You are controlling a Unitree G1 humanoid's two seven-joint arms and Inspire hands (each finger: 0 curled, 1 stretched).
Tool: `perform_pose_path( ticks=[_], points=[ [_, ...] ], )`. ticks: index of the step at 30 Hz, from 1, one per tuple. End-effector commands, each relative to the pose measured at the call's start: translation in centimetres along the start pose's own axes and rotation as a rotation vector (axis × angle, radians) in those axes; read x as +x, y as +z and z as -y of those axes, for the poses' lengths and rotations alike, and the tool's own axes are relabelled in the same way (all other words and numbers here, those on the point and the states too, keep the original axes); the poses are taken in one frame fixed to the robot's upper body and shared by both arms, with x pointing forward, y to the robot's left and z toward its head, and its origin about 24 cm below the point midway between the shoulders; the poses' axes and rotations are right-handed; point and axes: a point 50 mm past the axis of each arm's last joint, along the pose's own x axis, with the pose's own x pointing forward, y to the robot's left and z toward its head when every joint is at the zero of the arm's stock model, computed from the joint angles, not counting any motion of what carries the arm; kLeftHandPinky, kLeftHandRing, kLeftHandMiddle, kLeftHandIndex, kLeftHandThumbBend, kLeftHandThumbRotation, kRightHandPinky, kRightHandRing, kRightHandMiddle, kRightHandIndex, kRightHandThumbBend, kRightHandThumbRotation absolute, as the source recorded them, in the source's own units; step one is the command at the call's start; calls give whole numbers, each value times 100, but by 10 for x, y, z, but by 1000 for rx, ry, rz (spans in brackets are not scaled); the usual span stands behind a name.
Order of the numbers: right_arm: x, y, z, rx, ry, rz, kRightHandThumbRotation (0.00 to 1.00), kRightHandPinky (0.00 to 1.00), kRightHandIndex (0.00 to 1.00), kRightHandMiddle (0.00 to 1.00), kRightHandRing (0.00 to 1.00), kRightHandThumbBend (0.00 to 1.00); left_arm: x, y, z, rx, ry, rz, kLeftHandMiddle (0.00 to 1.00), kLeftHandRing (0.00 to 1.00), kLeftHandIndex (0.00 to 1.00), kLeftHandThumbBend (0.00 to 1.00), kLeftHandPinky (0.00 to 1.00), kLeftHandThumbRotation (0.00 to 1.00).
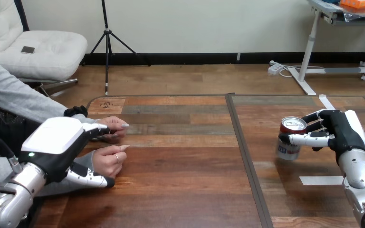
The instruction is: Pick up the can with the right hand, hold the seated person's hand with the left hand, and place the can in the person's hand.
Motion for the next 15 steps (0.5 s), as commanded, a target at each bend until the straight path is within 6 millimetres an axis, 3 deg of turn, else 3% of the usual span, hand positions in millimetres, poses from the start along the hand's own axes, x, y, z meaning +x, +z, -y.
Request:
perform_pose_path(
  ticks=[1,15],
  points=[
    [11,37,13,20,-42,125,0,35,46,45,40,77,13,-5,-25,67,70,-10,83,80,82,100,75,51],
    [11,37,15,28,-43,128,0,35,46,45,39,78,19,-14,-20,108,-10,-69,85,83,84,100,79,50]
  ],
)
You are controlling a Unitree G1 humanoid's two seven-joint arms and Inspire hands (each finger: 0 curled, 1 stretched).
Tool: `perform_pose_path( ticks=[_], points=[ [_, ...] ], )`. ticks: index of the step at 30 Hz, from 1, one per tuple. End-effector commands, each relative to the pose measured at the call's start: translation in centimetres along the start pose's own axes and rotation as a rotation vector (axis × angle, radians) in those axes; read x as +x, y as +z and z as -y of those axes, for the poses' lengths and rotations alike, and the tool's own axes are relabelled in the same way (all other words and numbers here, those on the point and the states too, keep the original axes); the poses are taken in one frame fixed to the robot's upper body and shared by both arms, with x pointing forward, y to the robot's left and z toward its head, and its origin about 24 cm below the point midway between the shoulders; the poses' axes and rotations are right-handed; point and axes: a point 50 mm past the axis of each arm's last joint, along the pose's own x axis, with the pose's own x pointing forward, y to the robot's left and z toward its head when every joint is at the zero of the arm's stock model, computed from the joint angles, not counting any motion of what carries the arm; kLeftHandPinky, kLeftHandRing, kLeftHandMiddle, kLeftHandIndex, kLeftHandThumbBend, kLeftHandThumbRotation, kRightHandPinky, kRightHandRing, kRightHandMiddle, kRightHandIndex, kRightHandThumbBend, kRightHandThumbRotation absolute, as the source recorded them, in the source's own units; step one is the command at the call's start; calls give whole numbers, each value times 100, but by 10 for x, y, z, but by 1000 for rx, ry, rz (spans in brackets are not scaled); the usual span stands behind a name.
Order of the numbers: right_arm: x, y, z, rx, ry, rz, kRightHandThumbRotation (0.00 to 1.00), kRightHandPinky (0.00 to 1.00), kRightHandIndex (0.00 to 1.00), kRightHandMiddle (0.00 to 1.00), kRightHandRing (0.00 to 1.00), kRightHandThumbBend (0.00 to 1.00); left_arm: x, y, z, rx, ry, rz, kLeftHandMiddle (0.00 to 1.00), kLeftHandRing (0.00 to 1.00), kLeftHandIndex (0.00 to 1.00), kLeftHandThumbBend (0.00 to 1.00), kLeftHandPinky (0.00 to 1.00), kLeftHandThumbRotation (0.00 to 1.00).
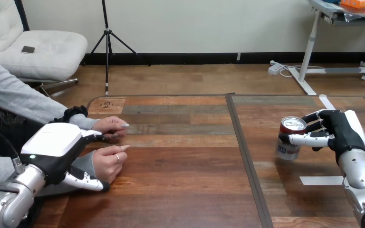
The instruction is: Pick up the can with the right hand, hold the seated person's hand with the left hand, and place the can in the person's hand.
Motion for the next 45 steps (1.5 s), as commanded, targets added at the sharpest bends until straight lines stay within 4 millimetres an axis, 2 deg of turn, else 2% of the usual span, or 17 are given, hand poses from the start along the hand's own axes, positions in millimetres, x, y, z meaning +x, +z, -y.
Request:
perform_pose_path(
  ticks=[1,11,22,30,40,45],
  points=[
    [11,37,15,27,-46,128,0,35,46,45,40,78,11,-6,-29,70,50,-11,86,84,85,100,80,51],
    [10,36,16,12,-49,133,0,37,47,46,41,78,13,-13,-26,93,0,-53,87,85,86,100,82,50],
    [9,34,16,18,-49,134,0,36,47,46,41,78,11,-22,-20,125,-16,-94,85,83,83,100,79,46],
    [9,33,15,36,-43,134,0,36,47,45,40,78,11,-28,-15,113,-53,-128,85,83,83,100,80,41],
    [10,33,15,20,-45,122,0,37,47,45,41,77,9,-32,-13,103,-89,-144,84,82,83,100,80,42],
    [10,33,14,22,-48,119,0,37,47,45,41,77,8,-33,-13,59,-104,-149,83,82,82,100,79,40]
  ],
)
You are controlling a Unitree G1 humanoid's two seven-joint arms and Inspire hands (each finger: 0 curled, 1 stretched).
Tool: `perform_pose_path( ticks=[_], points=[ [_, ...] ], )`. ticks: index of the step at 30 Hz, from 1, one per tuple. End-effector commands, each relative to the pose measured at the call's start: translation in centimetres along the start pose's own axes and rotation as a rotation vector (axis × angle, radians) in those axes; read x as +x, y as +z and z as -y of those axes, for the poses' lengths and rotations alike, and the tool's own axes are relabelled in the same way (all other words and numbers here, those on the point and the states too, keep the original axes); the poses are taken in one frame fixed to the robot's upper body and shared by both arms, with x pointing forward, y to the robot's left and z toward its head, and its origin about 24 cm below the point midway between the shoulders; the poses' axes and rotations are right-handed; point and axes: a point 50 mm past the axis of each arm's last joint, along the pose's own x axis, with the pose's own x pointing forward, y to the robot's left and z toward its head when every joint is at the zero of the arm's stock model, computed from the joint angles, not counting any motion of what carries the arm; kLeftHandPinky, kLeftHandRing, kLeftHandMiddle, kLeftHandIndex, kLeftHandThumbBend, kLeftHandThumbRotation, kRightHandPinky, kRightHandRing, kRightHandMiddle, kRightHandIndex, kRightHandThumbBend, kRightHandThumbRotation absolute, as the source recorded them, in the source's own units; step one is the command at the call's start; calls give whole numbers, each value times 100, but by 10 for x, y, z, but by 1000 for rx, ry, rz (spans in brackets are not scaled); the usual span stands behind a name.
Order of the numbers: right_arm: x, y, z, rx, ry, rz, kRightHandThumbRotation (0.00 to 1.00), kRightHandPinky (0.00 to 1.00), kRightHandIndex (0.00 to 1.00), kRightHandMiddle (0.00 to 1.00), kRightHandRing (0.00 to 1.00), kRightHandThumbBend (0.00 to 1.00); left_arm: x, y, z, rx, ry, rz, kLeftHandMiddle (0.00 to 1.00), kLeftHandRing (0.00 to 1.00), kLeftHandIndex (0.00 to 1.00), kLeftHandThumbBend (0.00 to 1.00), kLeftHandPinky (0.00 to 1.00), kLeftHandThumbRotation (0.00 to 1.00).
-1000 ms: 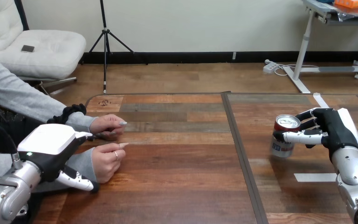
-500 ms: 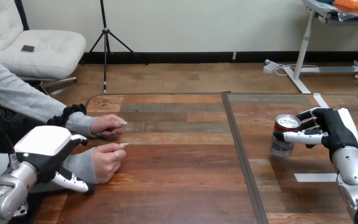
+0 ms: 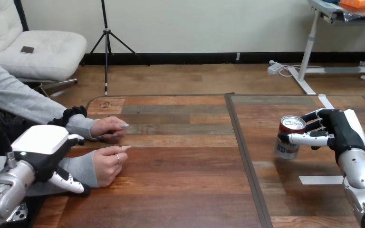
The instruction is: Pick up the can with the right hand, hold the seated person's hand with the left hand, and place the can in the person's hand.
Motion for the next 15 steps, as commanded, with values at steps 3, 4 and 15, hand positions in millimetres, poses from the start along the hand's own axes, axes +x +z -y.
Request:
perform_pose_path(
  ticks=[3,4,15],
  points=[
    [10,32,14,26,-50,109,0,37,47,45,41,78,1,-10,-13,-48,-15,-30,83,82,82,100,78,37],
    [10,32,14,26,-50,108,0,37,47,45,41,78,1,-10,-13,-70,-21,-29,83,82,82,100,78,37],
    [10,33,14,22,-54,109,0,36,47,45,40,78,0,-10,-16,-141,-64,-8,83,82,82,100,70,26]
  ],
)
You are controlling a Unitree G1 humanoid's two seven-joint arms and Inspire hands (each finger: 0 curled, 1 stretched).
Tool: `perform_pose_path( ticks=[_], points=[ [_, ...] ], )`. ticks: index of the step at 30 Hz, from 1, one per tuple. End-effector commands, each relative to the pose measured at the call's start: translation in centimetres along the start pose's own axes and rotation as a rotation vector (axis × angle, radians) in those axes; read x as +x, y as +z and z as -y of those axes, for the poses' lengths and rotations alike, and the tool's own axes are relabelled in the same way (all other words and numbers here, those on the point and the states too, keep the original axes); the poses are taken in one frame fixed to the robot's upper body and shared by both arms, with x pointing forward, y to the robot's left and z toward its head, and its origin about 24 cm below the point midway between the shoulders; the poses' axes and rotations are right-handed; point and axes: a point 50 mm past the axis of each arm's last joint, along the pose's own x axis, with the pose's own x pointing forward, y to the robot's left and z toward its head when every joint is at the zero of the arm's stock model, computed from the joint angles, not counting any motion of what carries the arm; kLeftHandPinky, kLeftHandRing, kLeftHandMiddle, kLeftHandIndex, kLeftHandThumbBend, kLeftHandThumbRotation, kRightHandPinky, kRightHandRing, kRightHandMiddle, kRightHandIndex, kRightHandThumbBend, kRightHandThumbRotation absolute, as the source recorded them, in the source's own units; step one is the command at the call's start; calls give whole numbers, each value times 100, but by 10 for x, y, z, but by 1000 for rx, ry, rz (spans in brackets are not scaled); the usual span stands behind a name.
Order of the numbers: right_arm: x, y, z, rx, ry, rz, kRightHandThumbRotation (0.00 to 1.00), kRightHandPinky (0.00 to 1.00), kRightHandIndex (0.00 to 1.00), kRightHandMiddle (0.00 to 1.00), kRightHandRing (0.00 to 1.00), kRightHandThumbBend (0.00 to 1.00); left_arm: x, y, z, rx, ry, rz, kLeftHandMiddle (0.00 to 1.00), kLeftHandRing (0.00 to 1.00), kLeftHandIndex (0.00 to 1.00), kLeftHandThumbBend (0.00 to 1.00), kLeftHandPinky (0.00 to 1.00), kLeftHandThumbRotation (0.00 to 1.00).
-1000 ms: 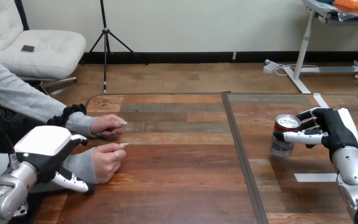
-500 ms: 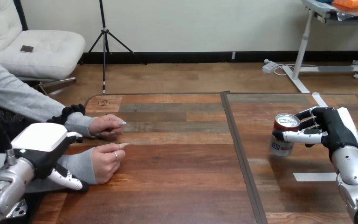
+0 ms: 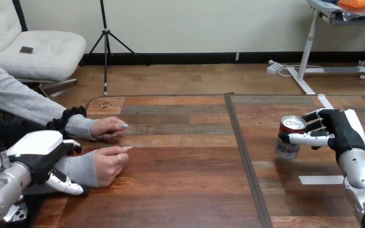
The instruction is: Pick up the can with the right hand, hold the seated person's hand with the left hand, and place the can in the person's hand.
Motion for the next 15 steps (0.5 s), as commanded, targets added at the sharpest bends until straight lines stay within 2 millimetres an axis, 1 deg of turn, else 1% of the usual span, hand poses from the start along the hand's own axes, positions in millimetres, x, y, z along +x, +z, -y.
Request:
perform_pose_path(
  ticks=[1,5,15],
  points=[
    [10,33,13,22,-52,110,0,36,47,45,40,78,-1,-3,-18,10,29,3,83,81,82,100,70,26],
    [10,34,13,23,-52,113,0,36,47,45,40,78,-1,-2,-19,11,19,9,81,79,80,100,66,24],
    [10,34,13,23,-53,123,0,35,47,45,39,78,-1,0,-19,29,4,8,79,76,78,100,62,23]
  ],
)
